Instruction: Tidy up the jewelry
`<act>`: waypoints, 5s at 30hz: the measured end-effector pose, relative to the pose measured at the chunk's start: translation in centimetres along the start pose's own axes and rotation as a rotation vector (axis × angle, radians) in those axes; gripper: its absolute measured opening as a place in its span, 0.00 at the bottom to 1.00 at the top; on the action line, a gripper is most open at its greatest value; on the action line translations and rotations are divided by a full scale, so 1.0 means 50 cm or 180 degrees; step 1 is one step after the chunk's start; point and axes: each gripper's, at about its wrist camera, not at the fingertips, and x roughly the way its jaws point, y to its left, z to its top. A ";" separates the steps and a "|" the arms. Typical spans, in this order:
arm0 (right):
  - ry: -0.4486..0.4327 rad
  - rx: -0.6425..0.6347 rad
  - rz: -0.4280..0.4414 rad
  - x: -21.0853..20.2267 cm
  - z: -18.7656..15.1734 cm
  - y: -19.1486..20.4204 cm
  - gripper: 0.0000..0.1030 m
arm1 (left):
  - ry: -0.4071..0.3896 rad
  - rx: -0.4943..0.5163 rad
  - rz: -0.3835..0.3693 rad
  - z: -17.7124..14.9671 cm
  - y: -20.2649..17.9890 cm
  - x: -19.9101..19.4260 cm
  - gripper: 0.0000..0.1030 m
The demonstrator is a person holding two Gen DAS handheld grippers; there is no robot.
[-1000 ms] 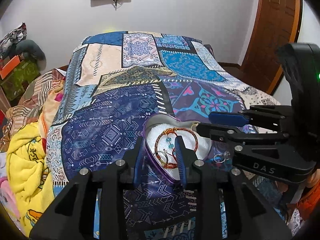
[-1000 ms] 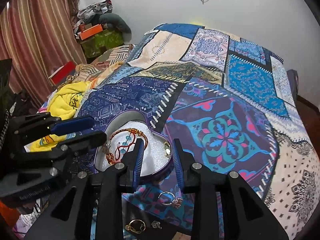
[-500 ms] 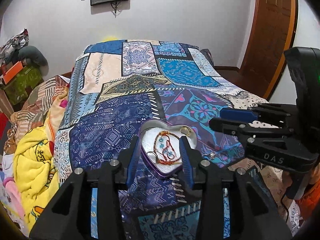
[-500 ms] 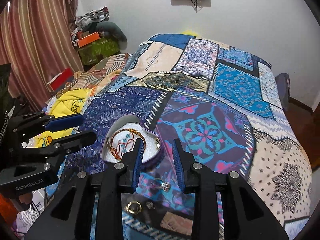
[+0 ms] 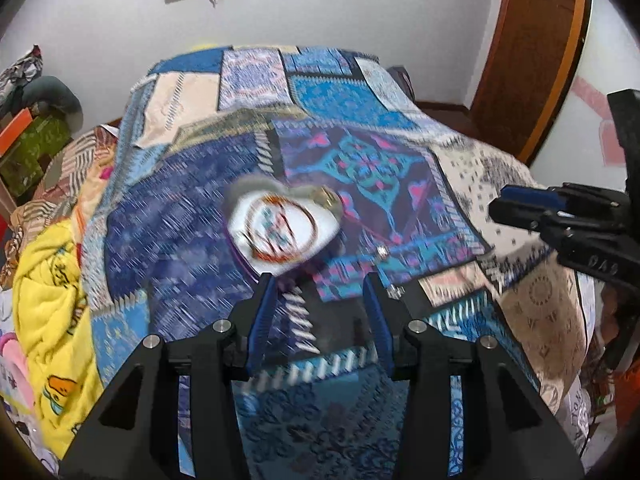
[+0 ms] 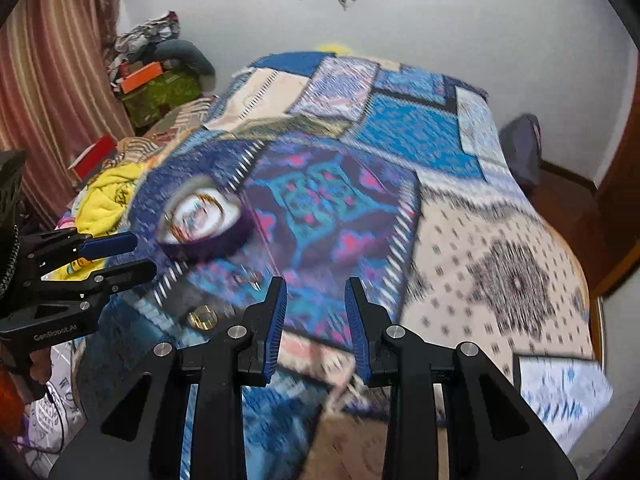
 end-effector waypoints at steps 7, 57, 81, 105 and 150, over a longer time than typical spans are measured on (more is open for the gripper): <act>0.0167 0.0154 0.0035 0.003 -0.051 -0.027 0.27 | 0.0268 0.0026 -0.0169 -0.038 -0.038 0.052 0.43; 0.0346 -0.0412 0.0640 0.143 -0.036 0.154 0.09 | 0.0172 -0.0013 -0.0144 -0.069 0.017 0.052 0.09; 0.0042 -0.0130 0.0659 0.089 -0.006 0.114 0.09 | 0.0122 0.0200 -0.0187 -0.062 -0.007 0.076 0.34; -0.0316 -0.0107 0.0563 0.038 0.060 0.092 0.09 | -0.0365 -0.0091 -0.0018 0.016 0.048 -0.020 0.22; -0.0020 -0.0305 0.0748 0.202 0.115 0.146 0.09 | -0.0377 -0.0267 0.0034 0.102 0.142 0.099 0.22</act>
